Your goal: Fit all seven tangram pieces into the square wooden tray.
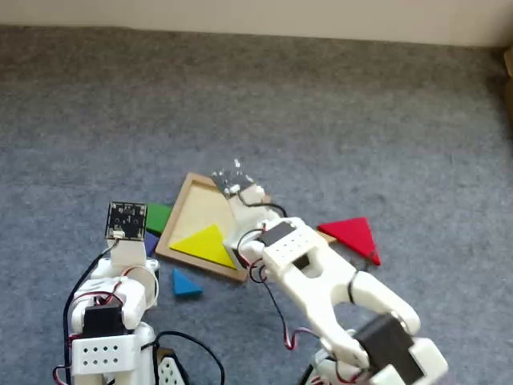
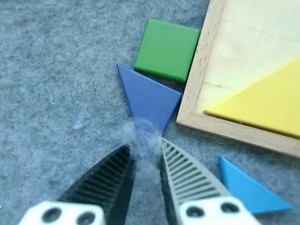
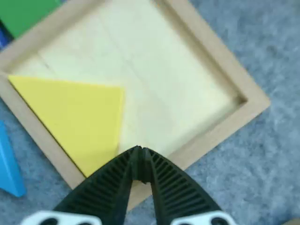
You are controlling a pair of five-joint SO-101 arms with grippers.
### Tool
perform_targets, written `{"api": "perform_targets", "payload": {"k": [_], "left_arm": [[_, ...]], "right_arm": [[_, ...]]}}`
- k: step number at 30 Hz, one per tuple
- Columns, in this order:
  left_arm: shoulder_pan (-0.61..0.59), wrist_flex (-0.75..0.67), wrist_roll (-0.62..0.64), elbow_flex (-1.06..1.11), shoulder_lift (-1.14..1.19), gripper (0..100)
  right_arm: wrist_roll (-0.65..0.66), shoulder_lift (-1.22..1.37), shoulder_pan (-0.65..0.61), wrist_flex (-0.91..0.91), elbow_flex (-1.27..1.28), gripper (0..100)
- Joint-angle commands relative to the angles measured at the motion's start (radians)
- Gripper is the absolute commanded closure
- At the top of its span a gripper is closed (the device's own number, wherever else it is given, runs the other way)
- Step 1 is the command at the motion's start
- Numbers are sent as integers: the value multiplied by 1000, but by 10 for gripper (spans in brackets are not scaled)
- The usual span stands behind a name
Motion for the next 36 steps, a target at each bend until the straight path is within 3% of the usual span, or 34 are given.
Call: {"api": "perform_targets", "payload": {"k": [1,10,29,36], "left_arm": [[10,-14,-3,27,-8,923],[10,-14,-3,27,-8,923],[10,-14,-3,27,-8,923],[10,-14,-3,27,-8,923]], "right_arm": [[-8,65,19,-19,-53,988],[8,97,104,243,-194,982],[661,101,239,286,-245,983],[700,-18,219,321,-246,985]]}}
